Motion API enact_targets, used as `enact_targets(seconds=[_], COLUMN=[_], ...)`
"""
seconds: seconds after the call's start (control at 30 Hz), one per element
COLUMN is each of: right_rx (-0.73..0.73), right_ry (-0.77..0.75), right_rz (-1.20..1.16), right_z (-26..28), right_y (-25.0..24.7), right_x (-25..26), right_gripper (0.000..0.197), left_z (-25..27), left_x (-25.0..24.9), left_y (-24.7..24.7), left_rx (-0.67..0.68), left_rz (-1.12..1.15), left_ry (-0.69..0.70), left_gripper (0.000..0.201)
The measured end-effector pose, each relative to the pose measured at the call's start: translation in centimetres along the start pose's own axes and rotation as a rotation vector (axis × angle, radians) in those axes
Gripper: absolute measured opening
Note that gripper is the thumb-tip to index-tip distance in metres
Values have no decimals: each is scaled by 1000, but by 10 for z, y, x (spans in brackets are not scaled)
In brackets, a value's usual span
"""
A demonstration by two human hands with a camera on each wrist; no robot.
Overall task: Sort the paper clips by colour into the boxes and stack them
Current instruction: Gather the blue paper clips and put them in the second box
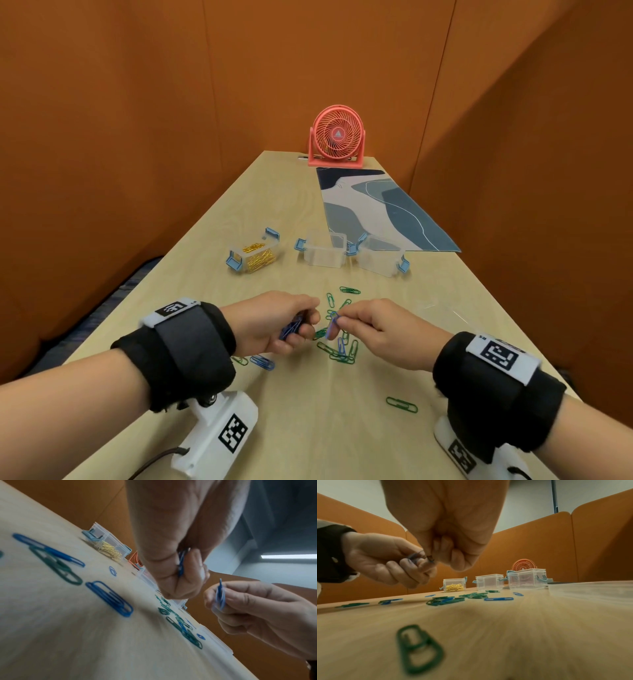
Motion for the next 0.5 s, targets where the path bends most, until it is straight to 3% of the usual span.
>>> enact_targets(seconds=[0.1,0.2,0.33,0.4,0.5], right_rx=[-24,-58,-105,-181,-268], right_ry=[-7,-55,-92,-42,181], right_rz=[2,2,-62,-86,-9], right_z=[1,2,3,5,10], right_y=[-2,-6,-16,-25,-39], right_x=[-2,2,8,2,-27], right_gripper=[28,21,11,9,13], left_z=[-5,-11,-18,-22,-24], left_x=[6,8,4,-2,-8], left_y=[-1,12,28,24,3], left_rx=[6,102,181,108,-89], left_rz=[71,155,297,305,264], left_ry=[-58,-87,-63,-3,51], left_gripper=[46,57,50,38,36])
Point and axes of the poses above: each hand's wrist, its own z-axis away from the middle knuckle, its own y-axis out of the palm, x = y × z, the point moved 8 cm from there along -z, towards the middle knuckle, and after that the axes turned 13 degrees about x, right-handed, at the moved point
